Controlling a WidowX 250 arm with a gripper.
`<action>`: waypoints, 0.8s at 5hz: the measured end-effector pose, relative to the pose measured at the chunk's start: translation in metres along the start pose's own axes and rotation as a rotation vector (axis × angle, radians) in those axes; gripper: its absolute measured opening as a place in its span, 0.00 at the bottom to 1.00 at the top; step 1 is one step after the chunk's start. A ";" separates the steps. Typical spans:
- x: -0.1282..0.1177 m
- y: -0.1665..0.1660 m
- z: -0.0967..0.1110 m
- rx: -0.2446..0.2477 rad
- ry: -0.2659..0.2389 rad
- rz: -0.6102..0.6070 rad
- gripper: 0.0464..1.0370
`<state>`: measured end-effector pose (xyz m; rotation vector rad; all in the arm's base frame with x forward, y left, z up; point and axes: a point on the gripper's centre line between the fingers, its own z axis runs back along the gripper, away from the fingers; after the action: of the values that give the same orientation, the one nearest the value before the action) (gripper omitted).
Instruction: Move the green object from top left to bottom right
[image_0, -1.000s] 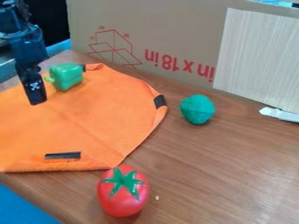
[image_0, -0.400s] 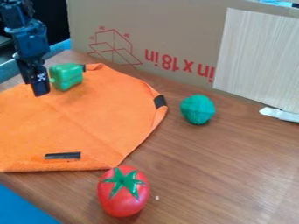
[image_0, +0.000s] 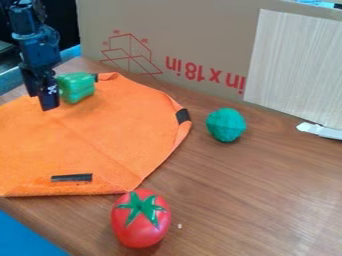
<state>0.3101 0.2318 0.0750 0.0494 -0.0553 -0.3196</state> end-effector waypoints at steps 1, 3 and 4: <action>0.006 -0.001 -0.012 -0.015 0.024 -0.004 0.96; 0.026 -0.009 -0.012 -0.052 0.006 -0.008 0.63; 0.027 -0.008 -0.009 -0.052 0.006 -0.010 0.32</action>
<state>0.3341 0.2156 0.0665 -0.0009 -0.0411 -0.3311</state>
